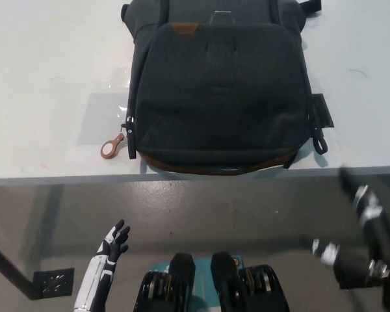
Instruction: A bag is kept in the middle of the table with its flap loosely closed and the robot uses its right hand to adjust it and opens it
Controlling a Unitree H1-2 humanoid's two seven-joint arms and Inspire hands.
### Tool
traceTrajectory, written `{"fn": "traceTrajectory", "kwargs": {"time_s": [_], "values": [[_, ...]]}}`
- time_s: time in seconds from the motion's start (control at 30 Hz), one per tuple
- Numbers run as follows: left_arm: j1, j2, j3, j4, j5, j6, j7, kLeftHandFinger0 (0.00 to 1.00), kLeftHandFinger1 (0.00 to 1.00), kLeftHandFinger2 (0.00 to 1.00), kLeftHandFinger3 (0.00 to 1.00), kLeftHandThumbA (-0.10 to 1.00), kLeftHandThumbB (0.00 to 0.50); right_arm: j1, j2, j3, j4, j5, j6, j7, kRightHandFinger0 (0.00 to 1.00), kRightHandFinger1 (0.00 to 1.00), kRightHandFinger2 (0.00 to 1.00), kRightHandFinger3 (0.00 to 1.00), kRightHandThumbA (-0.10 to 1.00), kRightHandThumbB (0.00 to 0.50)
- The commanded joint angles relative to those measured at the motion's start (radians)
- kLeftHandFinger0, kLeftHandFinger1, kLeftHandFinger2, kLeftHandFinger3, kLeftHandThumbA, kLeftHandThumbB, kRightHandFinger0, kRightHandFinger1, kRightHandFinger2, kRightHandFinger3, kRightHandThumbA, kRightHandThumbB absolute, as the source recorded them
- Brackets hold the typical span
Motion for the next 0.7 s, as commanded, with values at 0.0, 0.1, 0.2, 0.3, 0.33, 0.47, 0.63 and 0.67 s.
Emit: {"fn": "traceTrajectory", "kwargs": {"time_s": [0.0, 0.1, 0.2, 0.3, 0.33, 0.47, 0.63, 0.67], "values": [[0.015, -0.006, -0.003, -0.002, 0.003, -0.046, 0.009, 1.00, 1.00, 1.00, 1.00, 1.00, 0.335, -0.133, -0.028, -0.042, -0.105, 0.022, 0.072, 0.000, 1.00, 1.00, 1.00, 1.00, 1.00, 0.282], [0.024, -0.008, -0.001, 0.000, 0.001, -0.048, 0.010, 1.00, 1.00, 1.00, 1.00, 1.00, 0.338, -0.226, -0.027, -0.055, -0.080, 0.047, 0.082, 0.000, 1.00, 1.00, 1.00, 1.00, 1.00, 0.259], [0.025, -0.004, -0.002, 0.009, 0.013, -0.060, 0.013, 1.00, 1.00, 1.00, 1.00, 1.00, 0.320, -0.332, -0.024, -0.067, -0.041, 0.048, 0.131, -0.005, 1.00, 1.00, 1.00, 1.00, 1.00, 0.281], [0.030, -0.002, -0.003, -0.002, 0.013, -0.045, 0.008, 1.00, 1.00, 1.00, 1.00, 1.00, 0.327, -0.401, -0.015, -0.075, -0.021, 0.062, 0.195, -0.005, 1.00, 1.00, 1.00, 1.00, 1.00, 0.282], [0.029, -0.001, -0.003, -0.001, 0.012, -0.046, 0.006, 1.00, 1.00, 1.00, 1.00, 1.00, 0.328, -0.419, -0.016, -0.076, -0.012, 0.063, 0.208, -0.003, 1.00, 1.00, 1.00, 1.00, 1.00, 0.287], [0.026, 0.001, -0.007, 0.002, 0.015, -0.051, 0.004, 1.00, 1.00, 1.00, 1.00, 1.00, 0.326, -0.532, -0.025, -0.078, 0.109, 0.079, 0.219, 0.007, 1.00, 1.00, 1.00, 1.00, 1.00, 0.254], [0.028, 0.000, -0.011, 0.007, 0.017, -0.057, 0.005, 1.00, 1.00, 1.00, 1.00, 1.00, 0.327, -0.653, -0.021, -0.074, 0.242, 0.116, 0.268, 0.032, 1.00, 1.00, 1.00, 1.00, 1.00, 0.266], [0.028, 0.000, -0.011, 0.008, 0.019, -0.059, 0.006, 1.00, 1.00, 1.00, 1.00, 1.00, 0.325, -0.666, -0.019, -0.075, 0.256, 0.121, 0.274, 0.033, 1.00, 1.00, 1.00, 1.00, 1.00, 0.277]]}}
